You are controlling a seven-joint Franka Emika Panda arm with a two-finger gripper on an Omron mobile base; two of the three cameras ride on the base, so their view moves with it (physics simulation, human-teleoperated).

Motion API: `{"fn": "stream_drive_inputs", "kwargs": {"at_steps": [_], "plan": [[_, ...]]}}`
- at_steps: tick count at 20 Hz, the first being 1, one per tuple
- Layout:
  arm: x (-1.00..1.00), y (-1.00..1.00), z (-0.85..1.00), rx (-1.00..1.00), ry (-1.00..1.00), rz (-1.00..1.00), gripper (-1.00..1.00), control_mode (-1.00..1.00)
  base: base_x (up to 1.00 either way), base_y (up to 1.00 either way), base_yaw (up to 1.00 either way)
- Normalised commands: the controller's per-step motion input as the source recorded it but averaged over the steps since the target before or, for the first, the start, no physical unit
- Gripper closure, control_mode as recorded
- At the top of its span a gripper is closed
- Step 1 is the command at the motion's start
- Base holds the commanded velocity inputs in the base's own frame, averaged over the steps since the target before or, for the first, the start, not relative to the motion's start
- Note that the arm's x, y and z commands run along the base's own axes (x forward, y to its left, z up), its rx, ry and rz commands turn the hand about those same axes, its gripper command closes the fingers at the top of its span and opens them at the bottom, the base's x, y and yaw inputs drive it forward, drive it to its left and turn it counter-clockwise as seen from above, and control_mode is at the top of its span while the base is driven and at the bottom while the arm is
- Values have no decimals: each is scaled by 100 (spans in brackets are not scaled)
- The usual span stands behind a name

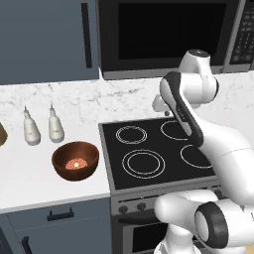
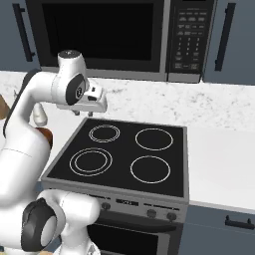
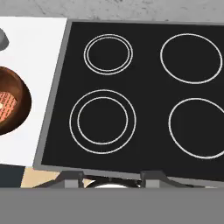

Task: Open the microwave, place the bowl with waffle inside the microwave, then close the microwave door and turn it on.

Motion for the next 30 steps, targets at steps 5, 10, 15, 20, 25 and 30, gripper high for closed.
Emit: {"fn": "stream_drive_inputs", "kwargs": {"at_steps": [5,10,15,20,25,30], "plan": [[-10,-28,9,15,-29,-3,-100,-100,0,0,0],[-1,-83,36,43,-72,-11,-100,-100,0,0,0],[3,-49,11,10,-10,-8,-100,-100,0,0,0],[2,-46,31,2,-8,-7,-100,-100,0,0,0],[8,-71,84,0,-7,-17,-100,-100,0,0,0],[28,-66,65,0,0,-24,-100,-100,0,0,0]]}}
